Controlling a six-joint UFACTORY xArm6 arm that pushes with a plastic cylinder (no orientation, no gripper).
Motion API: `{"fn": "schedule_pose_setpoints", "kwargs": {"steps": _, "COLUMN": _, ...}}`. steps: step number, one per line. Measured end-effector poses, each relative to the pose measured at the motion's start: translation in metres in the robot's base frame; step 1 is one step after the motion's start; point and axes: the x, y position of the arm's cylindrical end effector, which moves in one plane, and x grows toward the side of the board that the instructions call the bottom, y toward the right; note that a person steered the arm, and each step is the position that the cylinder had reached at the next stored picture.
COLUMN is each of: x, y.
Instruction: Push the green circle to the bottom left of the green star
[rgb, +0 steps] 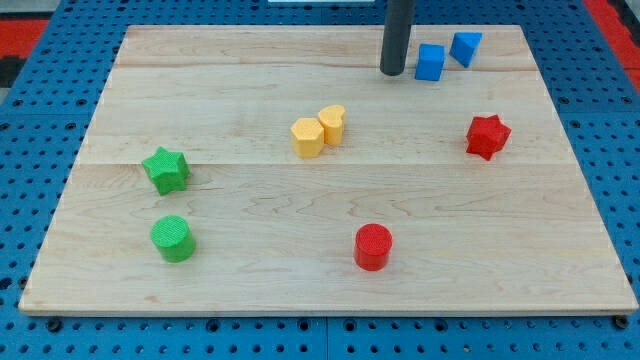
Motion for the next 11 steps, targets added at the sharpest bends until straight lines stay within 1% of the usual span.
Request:
{"fn": "schedule_pose_setpoints", "kwargs": {"steps": 1, "x": 0.013, "y": 0.019}}
{"fn": "schedule_pose_setpoints", "kwargs": {"steps": 2, "x": 0.092, "y": 0.028}}
{"fn": "schedule_pose_setpoints", "kwargs": {"steps": 3, "x": 0.156, "y": -0.014}}
{"fn": "schedule_pose_setpoints", "kwargs": {"steps": 5, "x": 0.241, "y": -0.107}}
{"fn": "schedule_pose_setpoints", "kwargs": {"steps": 6, "x": 0.273, "y": -0.158}}
{"fn": "schedule_pose_setpoints", "kwargs": {"steps": 7, "x": 0.283, "y": -0.197}}
{"fn": "schedule_pose_setpoints", "kwargs": {"steps": 8, "x": 0.282, "y": -0.226}}
{"fn": "schedule_pose_setpoints", "kwargs": {"steps": 9, "x": 0.282, "y": -0.227}}
{"fn": "schedule_pose_setpoints", "kwargs": {"steps": 10, "x": 0.267, "y": -0.237}}
{"fn": "schedule_pose_setpoints", "kwargs": {"steps": 11, "x": 0.253, "y": -0.274}}
